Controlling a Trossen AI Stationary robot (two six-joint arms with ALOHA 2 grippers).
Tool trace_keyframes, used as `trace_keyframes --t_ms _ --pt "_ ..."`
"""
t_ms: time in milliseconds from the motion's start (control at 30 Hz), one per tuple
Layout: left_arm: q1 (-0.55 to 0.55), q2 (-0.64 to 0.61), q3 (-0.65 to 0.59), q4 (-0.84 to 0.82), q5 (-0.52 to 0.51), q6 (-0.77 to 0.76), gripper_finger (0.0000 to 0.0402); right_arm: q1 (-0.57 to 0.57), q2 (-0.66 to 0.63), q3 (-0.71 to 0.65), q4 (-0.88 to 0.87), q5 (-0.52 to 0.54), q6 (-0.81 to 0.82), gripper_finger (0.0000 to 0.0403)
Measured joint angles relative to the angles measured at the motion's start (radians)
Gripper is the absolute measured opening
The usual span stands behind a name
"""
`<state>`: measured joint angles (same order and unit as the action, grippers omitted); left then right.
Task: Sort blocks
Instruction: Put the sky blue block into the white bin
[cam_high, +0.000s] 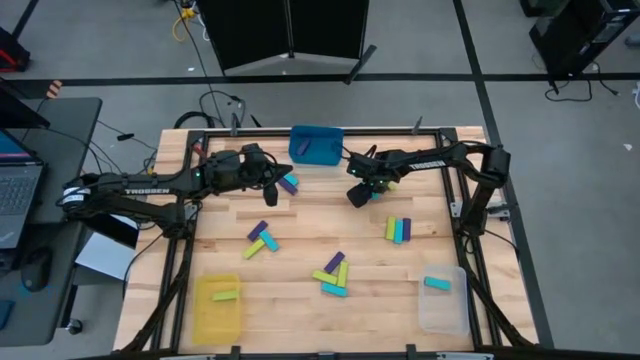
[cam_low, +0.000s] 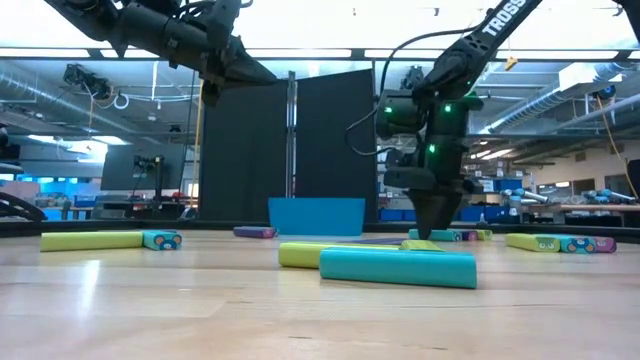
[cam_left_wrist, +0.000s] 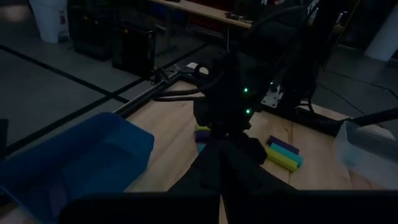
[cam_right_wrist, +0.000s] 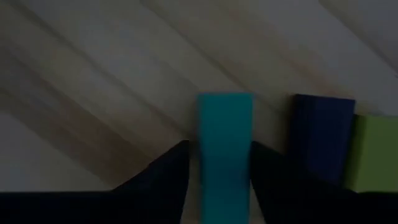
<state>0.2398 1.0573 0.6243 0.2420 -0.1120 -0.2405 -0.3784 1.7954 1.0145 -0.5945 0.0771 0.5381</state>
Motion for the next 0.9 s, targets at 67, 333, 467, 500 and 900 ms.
trace_keyframes --t_ms 67,333,467,500,900 --pt "0.0 0.0 0.0 0.0 0.0 0.0 0.0004 0.0 -0.001 0.0 0.003 -0.005 -0.02 0.0134" --pt "0.0 0.0 0.0 0.0 -0.001 -0.033 0.0004 -0.007 -0.113 -0.003 -0.026 -0.133 -0.138 0.0114" --pt "0.0 0.0 0.001 0.0 -0.001 -0.036 0.0004 0.043 -0.258 -0.002 -0.077 -0.146 -0.156 0.0114" --pt "0.0 0.0 0.001 0.0 -0.001 -0.047 0.0004 0.064 -0.296 0.003 -0.098 -0.147 -0.153 0.0114" --pt "0.0 0.001 0.001 0.032 0.043 -0.04 0.0004 0.543 -0.54 0.142 -0.468 -0.08 0.118 0.0114"
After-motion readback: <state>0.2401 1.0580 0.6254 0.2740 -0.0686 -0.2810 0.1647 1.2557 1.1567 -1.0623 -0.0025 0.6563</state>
